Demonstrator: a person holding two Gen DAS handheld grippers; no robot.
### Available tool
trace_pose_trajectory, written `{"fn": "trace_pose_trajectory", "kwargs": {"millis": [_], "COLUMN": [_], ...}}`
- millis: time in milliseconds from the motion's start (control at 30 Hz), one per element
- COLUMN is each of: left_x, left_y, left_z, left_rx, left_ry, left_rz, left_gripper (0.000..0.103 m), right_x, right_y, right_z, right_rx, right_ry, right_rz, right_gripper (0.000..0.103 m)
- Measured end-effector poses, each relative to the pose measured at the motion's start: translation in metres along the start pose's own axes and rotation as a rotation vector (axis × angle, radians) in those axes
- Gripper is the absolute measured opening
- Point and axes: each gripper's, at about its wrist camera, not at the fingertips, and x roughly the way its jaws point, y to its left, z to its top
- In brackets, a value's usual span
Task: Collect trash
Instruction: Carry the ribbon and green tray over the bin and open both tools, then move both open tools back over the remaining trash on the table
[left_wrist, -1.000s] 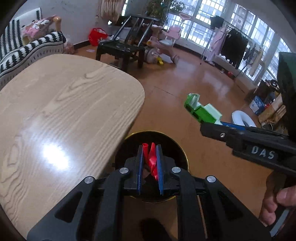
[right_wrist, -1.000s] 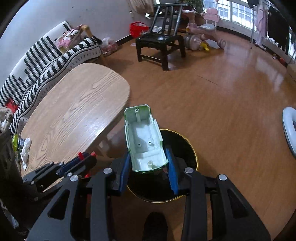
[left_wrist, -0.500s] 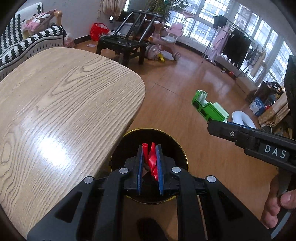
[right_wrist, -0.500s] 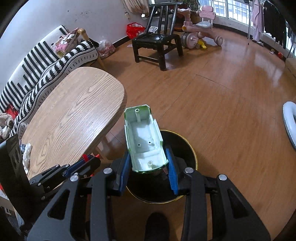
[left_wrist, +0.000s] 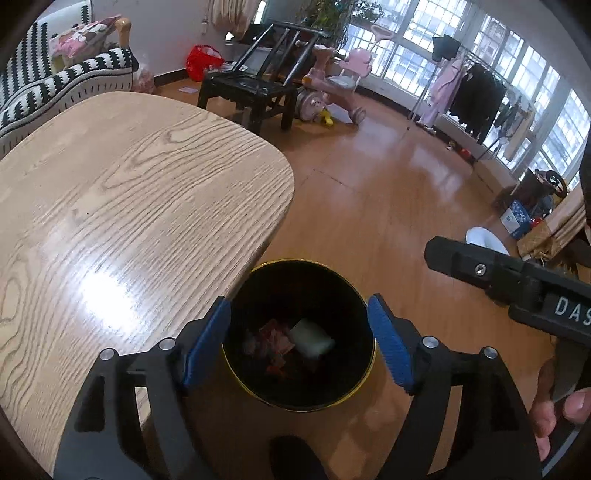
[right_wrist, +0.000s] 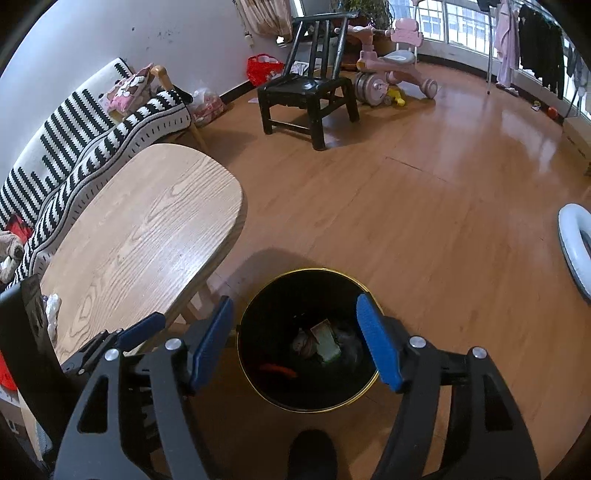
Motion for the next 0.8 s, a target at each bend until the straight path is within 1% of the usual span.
{"fn": "trace_pose_trajectory", "kwargs": {"millis": [67, 133, 200, 267, 400, 467, 533, 633, 733, 800], "left_x": [-0.001, -0.002, -0.007, -0.016, -0.038, -0.051, -0.074, -0.105, -0.141, -0.17], "left_y": [0.002, 0.004, 0.007, 0.01, 0.02, 0.032, 0.05, 0.077, 0.114, 0.147], "left_z": [0.0, 0.0, 0.0, -0.001, -0.004, -0.005, -0.009, -0.016, -0.028, -0.042], "left_rx": [-0.011, -0.014, -0.02, -0.024, 0.0, -0.002, -0.015, -0.037, -0.073, -0.118], "left_ry": [0.001, 0.002, -0.003, -0.019, -0.041, -0.05, -0.07, -0.099, -0.125, -0.142], "left_rz": [0.001, 0.005, 0.02, 0.034, 0.113, 0.136, 0.164, 0.215, 0.293, 0.347], "left_gripper": [0.076, 0.077, 0.085, 0.091, 0.095, 0.095, 0.096, 0.096, 0.096, 0.096], "right_x": [-0.001, -0.001, -0.001, 0.0, -0.003, -0.005, -0.005, -0.004, -0.001, 0.001], "right_y": [-0.001, -0.002, 0.0, 0.006, 0.028, 0.042, 0.059, 0.096, 0.146, 0.174], "right_z": [0.0, -0.002, 0.0, -0.001, -0.001, 0.001, 0.002, 0.001, -0.006, -0.009], "right_rx": [0.001, 0.007, 0.004, -0.012, -0.068, -0.086, -0.1, -0.151, -0.224, -0.255], "right_ry": [-0.006, -0.01, -0.008, -0.008, -0.038, -0.051, -0.057, -0.055, -0.046, -0.04], "right_rz": [-0.006, -0.003, 0.001, -0.001, -0.023, -0.013, 0.013, 0.064, 0.117, 0.15], "right_gripper": [0.067, 0.072, 0.075, 0.078, 0.09, 0.091, 0.091, 0.091, 0.091, 0.091]}}
